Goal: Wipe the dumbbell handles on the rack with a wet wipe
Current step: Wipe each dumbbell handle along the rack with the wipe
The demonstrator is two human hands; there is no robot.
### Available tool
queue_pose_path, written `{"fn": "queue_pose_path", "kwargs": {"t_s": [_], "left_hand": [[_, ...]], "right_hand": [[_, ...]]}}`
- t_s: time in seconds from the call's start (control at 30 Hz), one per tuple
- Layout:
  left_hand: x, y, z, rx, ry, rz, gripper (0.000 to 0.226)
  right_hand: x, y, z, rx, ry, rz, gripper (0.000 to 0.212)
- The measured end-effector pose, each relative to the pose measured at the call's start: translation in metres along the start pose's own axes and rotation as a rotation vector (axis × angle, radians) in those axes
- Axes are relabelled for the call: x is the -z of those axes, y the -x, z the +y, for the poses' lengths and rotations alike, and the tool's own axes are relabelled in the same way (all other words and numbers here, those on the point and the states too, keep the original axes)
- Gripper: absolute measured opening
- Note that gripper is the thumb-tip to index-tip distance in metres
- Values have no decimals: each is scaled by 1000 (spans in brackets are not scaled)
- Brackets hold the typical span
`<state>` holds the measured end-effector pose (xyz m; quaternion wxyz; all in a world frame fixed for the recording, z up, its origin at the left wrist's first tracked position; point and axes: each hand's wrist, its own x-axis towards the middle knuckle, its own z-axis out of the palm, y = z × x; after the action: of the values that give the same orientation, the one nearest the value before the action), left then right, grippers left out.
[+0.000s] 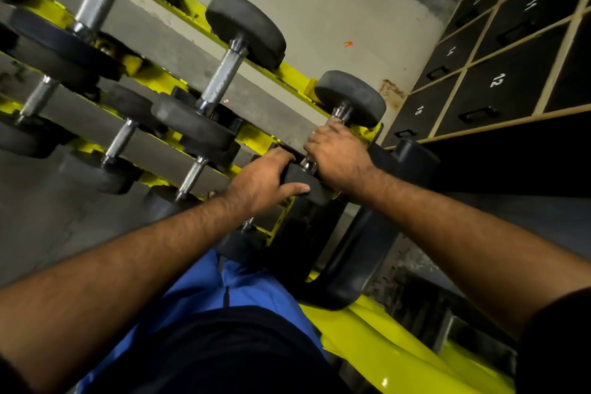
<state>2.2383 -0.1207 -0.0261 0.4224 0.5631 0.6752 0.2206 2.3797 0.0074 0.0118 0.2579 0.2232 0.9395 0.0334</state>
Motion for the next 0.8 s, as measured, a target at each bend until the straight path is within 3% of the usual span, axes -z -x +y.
{"fn": "queue_pose_path", "kwargs": {"t_s": [0.13,0.27,0.43,0.57,0.73,0.8], "left_hand": [[-1,2,3,-21,-8,22,68],[1,2,6,-39,-9,28,66],[0,5,10,-44,-28,33,66],[2,4,7,-53,-24,22,62],[1,4,8,-54,-35,18,65],[2,4,7,-50,-43,7,65]], "right_hand": [[6,-2,13,-180,-35,23,36],[1,3,0,63,-88,-29,30],[5,6,19,-70,-164,18,36],[6,10,0,150,-186,-83,45],[11,5,9,-141,-52,-2,36],[6,4,-2,-146,-24,-19,39]]}}
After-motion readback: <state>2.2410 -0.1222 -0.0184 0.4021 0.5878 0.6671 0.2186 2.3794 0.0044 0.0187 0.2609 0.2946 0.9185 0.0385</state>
